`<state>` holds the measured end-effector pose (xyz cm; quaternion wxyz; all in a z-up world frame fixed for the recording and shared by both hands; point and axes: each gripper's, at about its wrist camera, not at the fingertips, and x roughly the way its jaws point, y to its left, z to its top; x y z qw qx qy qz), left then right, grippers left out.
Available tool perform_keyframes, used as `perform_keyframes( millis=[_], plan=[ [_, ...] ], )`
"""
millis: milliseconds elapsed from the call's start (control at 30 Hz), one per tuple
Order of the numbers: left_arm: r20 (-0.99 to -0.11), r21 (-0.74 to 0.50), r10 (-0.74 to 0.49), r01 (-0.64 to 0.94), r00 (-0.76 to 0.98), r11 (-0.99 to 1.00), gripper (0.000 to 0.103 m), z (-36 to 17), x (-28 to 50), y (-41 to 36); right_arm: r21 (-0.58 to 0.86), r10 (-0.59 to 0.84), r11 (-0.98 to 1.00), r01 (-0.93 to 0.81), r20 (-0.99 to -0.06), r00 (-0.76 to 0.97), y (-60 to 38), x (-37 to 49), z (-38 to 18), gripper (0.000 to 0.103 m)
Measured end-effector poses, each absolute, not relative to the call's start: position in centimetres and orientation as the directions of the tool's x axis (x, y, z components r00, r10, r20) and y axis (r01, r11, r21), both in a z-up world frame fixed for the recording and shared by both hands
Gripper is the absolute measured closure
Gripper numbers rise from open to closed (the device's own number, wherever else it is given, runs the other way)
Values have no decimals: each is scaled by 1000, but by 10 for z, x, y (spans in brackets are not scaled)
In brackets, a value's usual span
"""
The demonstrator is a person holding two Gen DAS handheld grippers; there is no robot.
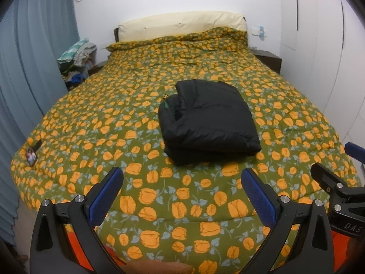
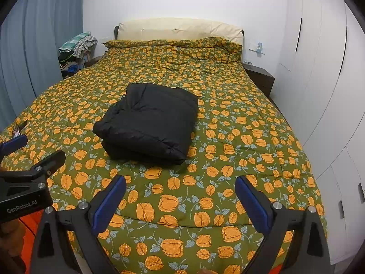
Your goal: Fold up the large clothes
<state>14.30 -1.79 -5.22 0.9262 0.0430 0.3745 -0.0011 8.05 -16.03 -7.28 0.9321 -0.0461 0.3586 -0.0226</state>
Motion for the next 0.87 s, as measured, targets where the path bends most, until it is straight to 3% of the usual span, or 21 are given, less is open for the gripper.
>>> perform_keyframes(
  millis=[867],
  plan=[
    [-681, 70, 26, 30, 731, 997, 1, -55, 143, -17, -88, -65, 996, 7, -676, 734, -161, 82, -71, 5]
  ],
)
